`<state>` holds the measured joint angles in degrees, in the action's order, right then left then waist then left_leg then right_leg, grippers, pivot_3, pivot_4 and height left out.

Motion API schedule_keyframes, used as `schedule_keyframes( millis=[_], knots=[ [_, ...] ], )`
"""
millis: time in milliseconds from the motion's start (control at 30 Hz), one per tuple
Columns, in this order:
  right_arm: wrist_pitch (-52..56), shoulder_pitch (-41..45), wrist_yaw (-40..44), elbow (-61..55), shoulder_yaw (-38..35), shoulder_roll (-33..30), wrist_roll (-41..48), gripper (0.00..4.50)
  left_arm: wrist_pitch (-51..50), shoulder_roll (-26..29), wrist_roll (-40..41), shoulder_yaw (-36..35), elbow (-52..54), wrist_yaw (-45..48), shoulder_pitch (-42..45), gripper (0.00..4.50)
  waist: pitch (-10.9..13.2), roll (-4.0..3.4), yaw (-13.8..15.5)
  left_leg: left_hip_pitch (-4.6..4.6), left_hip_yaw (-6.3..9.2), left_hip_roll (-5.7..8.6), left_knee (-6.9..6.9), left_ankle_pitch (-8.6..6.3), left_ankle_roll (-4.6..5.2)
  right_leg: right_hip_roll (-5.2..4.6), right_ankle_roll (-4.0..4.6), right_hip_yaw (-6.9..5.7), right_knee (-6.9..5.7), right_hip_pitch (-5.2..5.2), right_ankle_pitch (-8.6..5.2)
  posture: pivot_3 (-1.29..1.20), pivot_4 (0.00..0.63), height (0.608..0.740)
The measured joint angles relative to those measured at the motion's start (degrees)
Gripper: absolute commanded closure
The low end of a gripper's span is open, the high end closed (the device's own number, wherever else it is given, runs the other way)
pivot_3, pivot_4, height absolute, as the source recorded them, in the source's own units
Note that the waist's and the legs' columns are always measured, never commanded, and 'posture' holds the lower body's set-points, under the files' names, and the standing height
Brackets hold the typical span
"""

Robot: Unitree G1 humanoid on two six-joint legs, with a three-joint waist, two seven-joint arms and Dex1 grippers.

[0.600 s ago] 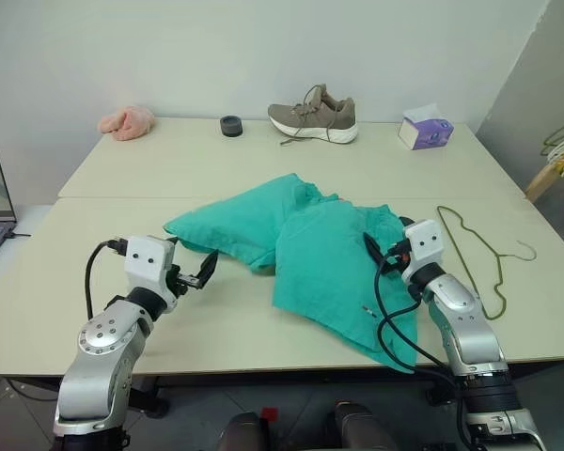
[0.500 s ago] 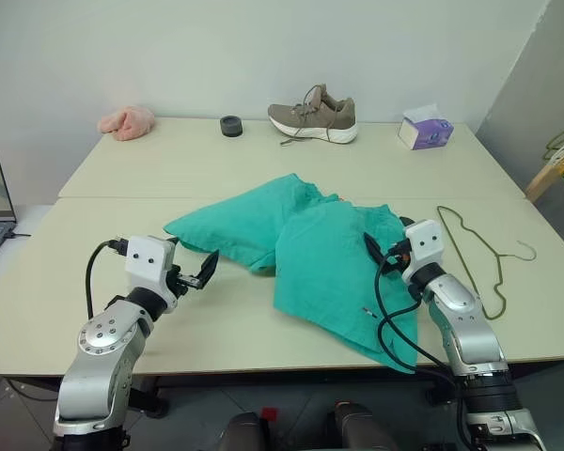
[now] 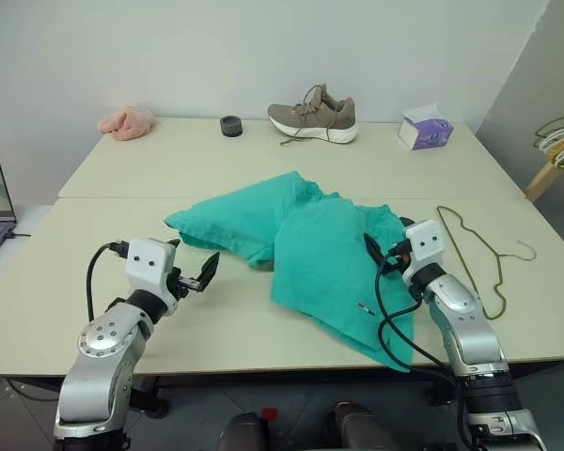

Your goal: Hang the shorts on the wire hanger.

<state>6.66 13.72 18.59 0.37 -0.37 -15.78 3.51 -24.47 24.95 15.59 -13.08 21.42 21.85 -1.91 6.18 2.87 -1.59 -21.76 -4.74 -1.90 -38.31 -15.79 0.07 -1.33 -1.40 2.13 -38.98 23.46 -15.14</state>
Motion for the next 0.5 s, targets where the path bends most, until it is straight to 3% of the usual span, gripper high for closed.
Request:
schedule_keyframes(
  millis=[300,500],
  knots=[
    [3.7,0.4,-2.2,0.0,-0.5,1.7,0.1,0.02,0.0,-0.7,-0.9,0.0,0.0,-2.5,0.0,0.19,0.0,0.0,0.1,0.0,0.0,-0.01,0.01,0.0,0.0,-0.02,0.0,0.0,0.0,0.0,0.0,0.06,0.08,0.74],
    [4.5,0.5,0.6,0.1,-0.5,1.1,1.3,0.02,0.0,-1.1,-1.1,0.0,0.0,-2.5,0.0,0.19,0.0,0.0,0.1,0.0,0.0,0.0,0.03,0.0,0.0,-0.02,0.0,-0.01,0.02,0.0,0.0,0.06,0.082,0.74]
  ],
)
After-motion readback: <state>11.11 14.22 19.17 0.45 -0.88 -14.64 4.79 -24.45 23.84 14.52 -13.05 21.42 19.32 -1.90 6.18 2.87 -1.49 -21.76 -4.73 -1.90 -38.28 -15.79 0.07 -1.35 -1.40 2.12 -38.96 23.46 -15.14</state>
